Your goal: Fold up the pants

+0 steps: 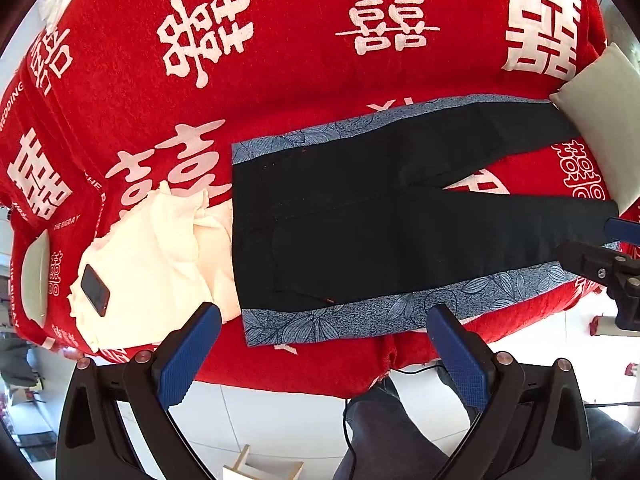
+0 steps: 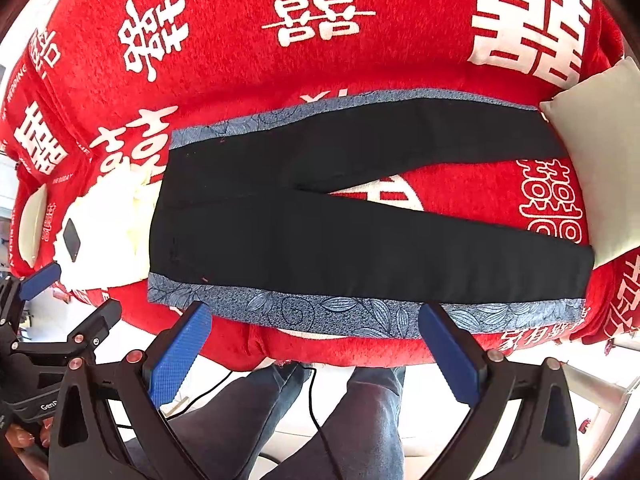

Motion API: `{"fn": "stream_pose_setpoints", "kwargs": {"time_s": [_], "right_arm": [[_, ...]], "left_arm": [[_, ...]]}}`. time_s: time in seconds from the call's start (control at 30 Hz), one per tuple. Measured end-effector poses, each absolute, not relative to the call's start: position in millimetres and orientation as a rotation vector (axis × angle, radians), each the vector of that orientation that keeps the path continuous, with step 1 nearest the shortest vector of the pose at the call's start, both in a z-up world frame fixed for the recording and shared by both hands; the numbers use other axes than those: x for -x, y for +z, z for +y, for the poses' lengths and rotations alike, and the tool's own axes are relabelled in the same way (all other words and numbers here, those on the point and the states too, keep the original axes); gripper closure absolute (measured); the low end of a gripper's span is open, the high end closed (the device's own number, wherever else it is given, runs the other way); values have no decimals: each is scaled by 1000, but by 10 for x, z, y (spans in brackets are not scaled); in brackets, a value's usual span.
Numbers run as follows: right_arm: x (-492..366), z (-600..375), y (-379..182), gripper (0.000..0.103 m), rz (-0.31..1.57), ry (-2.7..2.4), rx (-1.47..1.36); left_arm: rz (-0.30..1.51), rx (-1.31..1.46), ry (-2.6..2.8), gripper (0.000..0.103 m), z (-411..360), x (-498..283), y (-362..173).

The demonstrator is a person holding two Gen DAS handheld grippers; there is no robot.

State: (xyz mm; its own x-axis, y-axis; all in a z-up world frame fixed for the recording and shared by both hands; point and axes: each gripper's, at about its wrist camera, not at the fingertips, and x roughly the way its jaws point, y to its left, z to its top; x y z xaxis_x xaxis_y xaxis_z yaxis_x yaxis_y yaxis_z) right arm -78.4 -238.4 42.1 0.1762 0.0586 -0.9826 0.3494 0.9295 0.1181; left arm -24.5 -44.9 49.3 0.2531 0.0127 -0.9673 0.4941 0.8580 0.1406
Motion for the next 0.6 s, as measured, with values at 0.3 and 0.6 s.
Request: {"fn": "stream_pose_setpoints", "kwargs": {"time_s": [0.3, 0.6], "right_arm": [[782, -2431, 442, 0, 1385, -214, -344], [769, -2430, 444, 0, 1386, -197, -347]], "left_arm": [[1285, -465, -319, 0, -473, 275, 490], [1279, -474, -295, 0, -460, 284, 499]]}}
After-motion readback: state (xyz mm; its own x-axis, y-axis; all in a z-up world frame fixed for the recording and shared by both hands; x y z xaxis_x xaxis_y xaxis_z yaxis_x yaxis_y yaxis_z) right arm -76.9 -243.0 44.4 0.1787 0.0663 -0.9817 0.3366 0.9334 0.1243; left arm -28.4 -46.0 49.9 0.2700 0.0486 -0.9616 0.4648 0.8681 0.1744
